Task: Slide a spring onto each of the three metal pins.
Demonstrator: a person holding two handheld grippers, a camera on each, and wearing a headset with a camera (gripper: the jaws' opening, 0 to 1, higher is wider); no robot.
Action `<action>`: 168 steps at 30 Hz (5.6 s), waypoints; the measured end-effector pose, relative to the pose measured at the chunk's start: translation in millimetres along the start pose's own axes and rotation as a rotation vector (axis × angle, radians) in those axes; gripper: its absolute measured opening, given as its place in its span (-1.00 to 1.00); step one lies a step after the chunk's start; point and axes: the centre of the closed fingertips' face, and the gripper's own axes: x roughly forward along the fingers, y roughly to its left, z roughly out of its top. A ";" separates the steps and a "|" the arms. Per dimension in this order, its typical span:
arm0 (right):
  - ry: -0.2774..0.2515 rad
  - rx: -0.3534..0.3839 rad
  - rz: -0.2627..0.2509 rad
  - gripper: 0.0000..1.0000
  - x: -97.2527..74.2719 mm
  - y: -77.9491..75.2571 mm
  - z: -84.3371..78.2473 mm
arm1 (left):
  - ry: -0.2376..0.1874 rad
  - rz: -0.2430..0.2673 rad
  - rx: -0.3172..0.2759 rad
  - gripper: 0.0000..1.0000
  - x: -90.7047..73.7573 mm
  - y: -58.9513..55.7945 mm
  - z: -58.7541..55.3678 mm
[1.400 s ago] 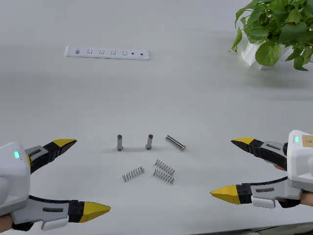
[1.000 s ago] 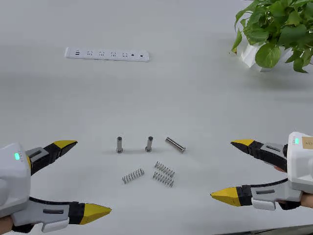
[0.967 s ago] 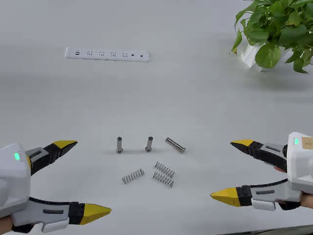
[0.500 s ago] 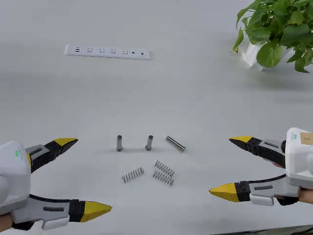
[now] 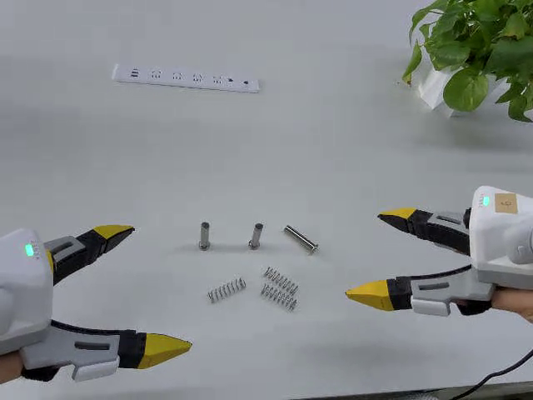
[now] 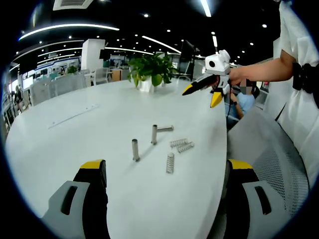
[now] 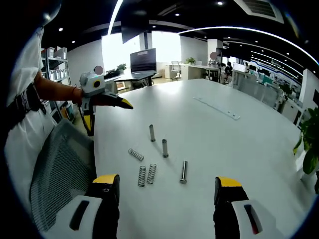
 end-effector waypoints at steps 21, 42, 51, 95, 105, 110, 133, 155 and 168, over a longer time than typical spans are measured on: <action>0.186 0.014 -0.001 -0.21 68.2 -41.0 15.6 | -0.029 0.001 -0.038 0.97 4.8 6.7 1.0; 0.391 0.066 0.014 -0.63 118.2 -41.1 -12.9 | -0.058 0.015 -0.096 0.96 6.6 14.3 -1.8; 0.448 0.041 0.036 -0.71 126.5 -38.6 -18.8 | -0.065 0.019 -0.109 0.96 6.8 16.7 -4.0; 0.508 0.029 0.044 -0.92 137.4 -47.2 -32.9 | -0.077 0.019 -0.139 0.94 7.0 17.5 -8.4; 0.467 0.026 0.031 -0.92 127.7 -43.3 -23.0 | -0.075 0.012 -0.138 0.94 8.1 15.4 -7.9; 0.447 0.021 0.023 -0.92 120.8 -38.2 -17.1 | -0.075 0.008 -0.134 0.94 8.9 14.9 -6.8; 0.353 0.046 -0.018 -0.92 95.6 -41.6 -11.7 | -0.062 -0.007 -0.119 0.94 10.8 9.9 -6.6; 0.297 0.067 -0.037 -0.92 82.1 -34.1 -12.1 | -0.039 -0.013 -0.105 0.94 11.2 8.8 -9.6; 0.272 0.074 -0.048 -0.92 79.8 -35.4 -14.8 | -0.041 -0.016 -0.103 0.94 12.7 8.6 -6.2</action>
